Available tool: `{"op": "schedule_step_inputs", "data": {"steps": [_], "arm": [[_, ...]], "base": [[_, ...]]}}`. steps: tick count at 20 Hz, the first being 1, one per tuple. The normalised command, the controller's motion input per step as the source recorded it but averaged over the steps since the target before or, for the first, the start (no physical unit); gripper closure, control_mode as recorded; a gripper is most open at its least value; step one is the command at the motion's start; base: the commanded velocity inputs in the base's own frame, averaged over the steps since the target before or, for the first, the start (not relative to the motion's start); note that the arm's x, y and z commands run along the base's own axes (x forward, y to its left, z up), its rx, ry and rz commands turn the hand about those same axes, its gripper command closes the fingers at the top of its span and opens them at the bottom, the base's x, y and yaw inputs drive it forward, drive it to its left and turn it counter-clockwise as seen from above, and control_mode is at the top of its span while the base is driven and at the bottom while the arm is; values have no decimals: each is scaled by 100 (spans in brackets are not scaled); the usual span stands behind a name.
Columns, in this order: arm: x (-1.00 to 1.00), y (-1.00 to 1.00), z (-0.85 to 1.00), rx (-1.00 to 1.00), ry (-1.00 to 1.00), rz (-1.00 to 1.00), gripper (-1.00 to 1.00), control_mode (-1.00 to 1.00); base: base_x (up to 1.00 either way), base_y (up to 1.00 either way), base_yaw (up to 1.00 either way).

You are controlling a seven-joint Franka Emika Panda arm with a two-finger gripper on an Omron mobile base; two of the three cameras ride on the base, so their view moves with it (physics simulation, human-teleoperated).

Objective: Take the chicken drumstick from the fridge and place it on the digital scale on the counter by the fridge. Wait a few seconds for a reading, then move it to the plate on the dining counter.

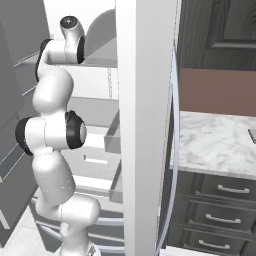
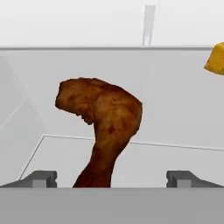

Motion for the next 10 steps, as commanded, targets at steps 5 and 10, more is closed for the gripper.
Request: {"op": "schedule_step_inputs", "data": {"steps": [5,10], "arm": [[15,1,0,-3,8,0,-100,-100],[4,3,-9,0,0,0,-100,-100]], "base": [[0,0,0],[0,0,0]]}}
